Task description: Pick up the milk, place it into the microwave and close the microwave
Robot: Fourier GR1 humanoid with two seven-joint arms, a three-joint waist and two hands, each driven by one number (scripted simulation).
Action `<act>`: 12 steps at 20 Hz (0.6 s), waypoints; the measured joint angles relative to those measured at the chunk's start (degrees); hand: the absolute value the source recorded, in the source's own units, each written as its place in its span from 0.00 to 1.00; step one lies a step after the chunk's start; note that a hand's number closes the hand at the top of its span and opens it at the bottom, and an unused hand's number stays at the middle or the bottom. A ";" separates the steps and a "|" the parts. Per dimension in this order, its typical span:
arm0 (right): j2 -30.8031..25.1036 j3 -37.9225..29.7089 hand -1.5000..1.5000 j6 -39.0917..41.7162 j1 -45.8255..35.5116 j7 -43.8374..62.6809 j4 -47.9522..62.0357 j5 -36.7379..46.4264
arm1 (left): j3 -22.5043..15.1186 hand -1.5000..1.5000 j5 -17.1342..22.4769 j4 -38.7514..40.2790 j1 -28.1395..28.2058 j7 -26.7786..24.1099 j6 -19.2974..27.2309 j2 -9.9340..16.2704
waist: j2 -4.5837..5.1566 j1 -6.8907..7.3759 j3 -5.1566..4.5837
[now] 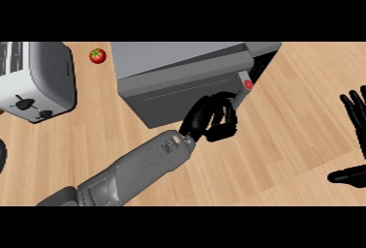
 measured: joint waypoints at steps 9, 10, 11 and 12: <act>-1.23 1.78 0.00 3.25 -3.48 3.23 -2.04 -2.70 | 1.94 1.00 3.77 2.45 -5.04 -0.41 1.82 -0.51 | 0.91 -1.98 0.13; -1.44 2.04 0.00 3.71 -3.86 3.72 -2.35 -3.04 | 1.93 1.00 4.15 2.38 -4.99 -0.49 2.17 -0.42 | 0.89 -2.13 0.14; -1.62 2.42 0.00 4.21 -4.21 4.24 -2.65 -3.32 | 1.83 1.00 4.44 2.30 -4.97 -0.67 2.52 -0.36 | 0.91 -2.22 0.15; -1.79 2.82 0.00 4.70 -4.44 4.75 -3.01 -3.57 | 1.79 1.00 4.79 2.17 -4.87 -0.82 2.84 -0.22 | 0.89 -2.40 0.15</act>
